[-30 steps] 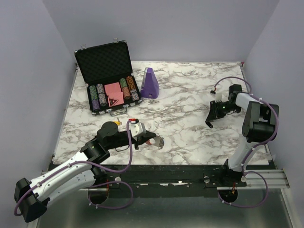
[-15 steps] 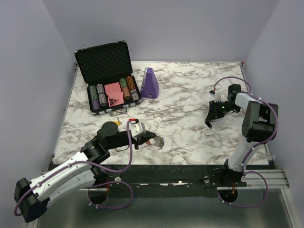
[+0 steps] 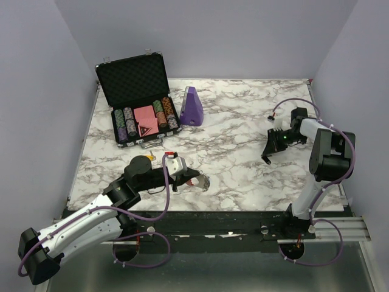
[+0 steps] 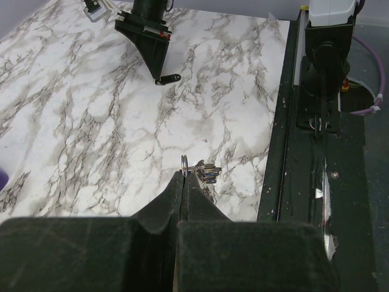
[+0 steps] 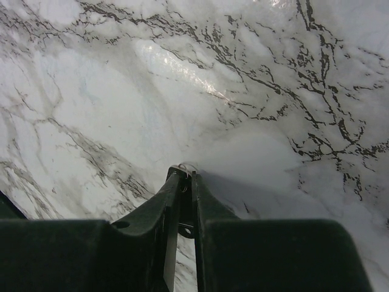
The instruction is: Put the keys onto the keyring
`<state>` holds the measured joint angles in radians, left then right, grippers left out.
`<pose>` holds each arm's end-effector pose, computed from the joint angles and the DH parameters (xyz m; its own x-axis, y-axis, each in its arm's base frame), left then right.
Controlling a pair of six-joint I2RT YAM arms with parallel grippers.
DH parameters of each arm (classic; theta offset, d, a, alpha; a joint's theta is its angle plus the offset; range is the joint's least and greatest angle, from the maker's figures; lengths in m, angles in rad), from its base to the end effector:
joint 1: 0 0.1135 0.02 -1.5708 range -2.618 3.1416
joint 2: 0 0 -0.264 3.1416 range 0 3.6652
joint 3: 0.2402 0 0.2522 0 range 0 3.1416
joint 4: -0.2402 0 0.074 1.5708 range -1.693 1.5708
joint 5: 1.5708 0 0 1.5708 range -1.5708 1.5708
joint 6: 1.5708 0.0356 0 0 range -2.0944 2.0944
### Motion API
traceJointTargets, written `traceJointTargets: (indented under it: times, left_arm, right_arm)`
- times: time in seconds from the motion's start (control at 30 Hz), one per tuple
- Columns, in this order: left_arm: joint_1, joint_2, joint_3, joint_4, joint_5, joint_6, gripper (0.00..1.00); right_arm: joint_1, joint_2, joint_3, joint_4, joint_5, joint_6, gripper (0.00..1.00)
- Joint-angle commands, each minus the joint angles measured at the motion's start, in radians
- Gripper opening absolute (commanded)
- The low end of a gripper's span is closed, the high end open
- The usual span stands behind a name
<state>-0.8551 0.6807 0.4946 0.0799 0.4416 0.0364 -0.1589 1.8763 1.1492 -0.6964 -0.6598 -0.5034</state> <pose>0.1015 -0.1400 0.2820 -0.0345 0.0899 -0.9954 0.9630 0.2694 -0.0091 0.3365 -0.0318 0.1463 -0.8730 -0.2461 -0.4210 -0.4395 0.7714 0.4603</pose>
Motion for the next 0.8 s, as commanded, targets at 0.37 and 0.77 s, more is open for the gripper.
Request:
traceJointTargets:
  times: [0.37,0.77]
  left_arm:
    - [-0.004,-0.009,0.018,0.018,0.003,0.008,0.0]
    - [-0.002,-0.012,0.021,0.014,0.005,0.011,0.0]
  right_arm:
    - [0.006,0.001,0.035,-0.008,-0.069,-0.006,0.0]
    - [0.006,-0.094,0.011,0.003,-0.104,-0.109,0.0]
